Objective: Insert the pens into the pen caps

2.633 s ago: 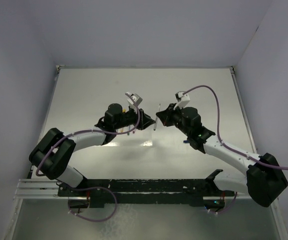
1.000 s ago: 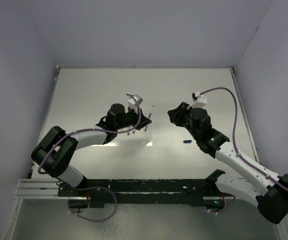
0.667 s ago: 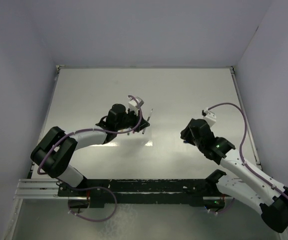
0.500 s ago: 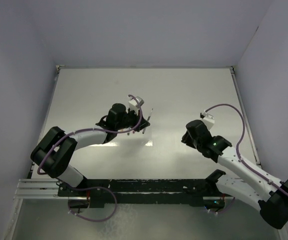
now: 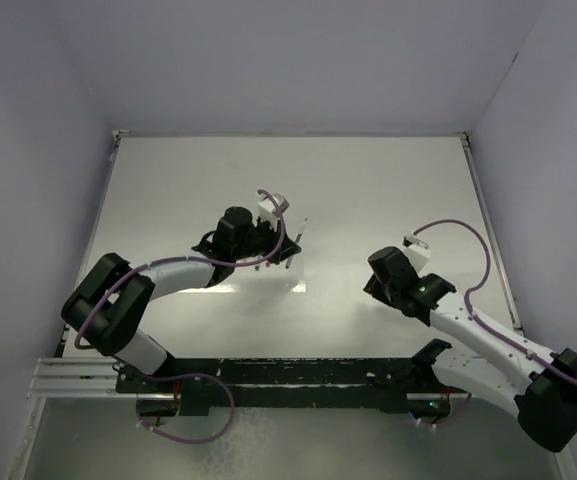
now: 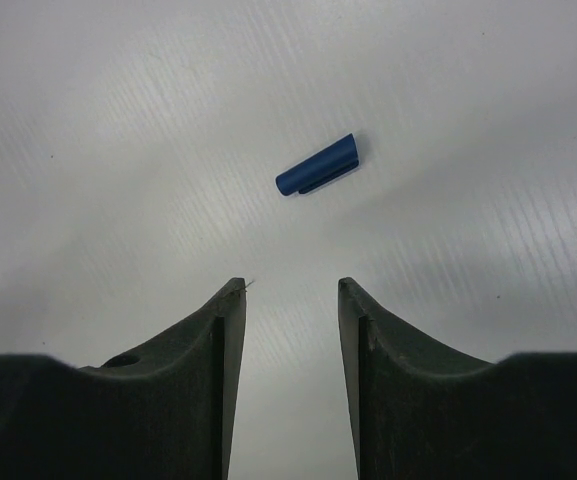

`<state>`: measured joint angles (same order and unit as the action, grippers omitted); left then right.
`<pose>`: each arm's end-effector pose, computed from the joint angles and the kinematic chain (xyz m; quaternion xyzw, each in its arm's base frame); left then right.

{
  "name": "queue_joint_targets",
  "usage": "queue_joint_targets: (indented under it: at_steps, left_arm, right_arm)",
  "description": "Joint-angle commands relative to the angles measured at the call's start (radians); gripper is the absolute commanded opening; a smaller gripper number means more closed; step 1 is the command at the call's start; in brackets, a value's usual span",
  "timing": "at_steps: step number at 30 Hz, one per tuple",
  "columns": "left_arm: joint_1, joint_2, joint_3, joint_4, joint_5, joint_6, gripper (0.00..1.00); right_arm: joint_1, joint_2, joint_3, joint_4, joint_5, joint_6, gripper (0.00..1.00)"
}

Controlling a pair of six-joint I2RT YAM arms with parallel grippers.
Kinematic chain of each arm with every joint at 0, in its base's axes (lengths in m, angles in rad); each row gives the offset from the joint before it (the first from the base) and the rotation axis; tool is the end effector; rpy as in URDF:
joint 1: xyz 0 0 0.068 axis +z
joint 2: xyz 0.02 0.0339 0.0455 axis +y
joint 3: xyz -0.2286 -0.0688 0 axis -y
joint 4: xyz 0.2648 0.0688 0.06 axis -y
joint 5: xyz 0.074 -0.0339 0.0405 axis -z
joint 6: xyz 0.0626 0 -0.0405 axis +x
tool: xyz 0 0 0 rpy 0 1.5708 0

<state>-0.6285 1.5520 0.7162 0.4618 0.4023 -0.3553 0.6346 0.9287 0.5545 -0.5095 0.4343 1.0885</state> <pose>0.2770 -0.2317 0.1378 0.2217 0.7867 -0.4062 0.4086 0.2044 0.1178 0.1545 0.2776 0.8795 0.1175 0.3682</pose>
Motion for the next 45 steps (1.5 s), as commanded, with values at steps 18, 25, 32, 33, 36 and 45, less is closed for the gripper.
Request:
queue_joint_targets:
  at_steps: [18, 25, 32, 33, 36, 45]
  left_arm:
    - [0.005, 0.009, 0.033, 0.032, 0.034, 0.012, 0.00]
    - [0.005, 0.012, 0.036, 0.030, 0.033, 0.014, 0.00]
    - [0.005, 0.010, 0.038, 0.026, 0.033, 0.014, 0.00]
    - [0.004, 0.008, 0.038, 0.026, 0.033, 0.013, 0.00]
    - [0.004, 0.003, 0.038, 0.024, 0.031, 0.013, 0.00]
    - [0.004, -0.018, 0.042, -0.003, 0.015, 0.022, 0.00]
  right_arm:
    - [-0.079, 0.219, -0.036, 0.257, -0.037, -0.023, 0.45]
    - [-0.127, 0.276, -0.034, 0.317, -0.075, -0.069, 0.45]
    - [-0.165, 0.378, -0.022, 0.445, -0.140, -0.112, 0.44]
    - [-0.170, 0.400, -0.015, 0.463, -0.150, -0.120, 0.44]
    - [-0.180, 0.457, 0.019, 0.507, -0.173, -0.147, 0.44]
    - [-0.207, 0.547, 0.134, 0.514, -0.170, -0.261, 0.41]
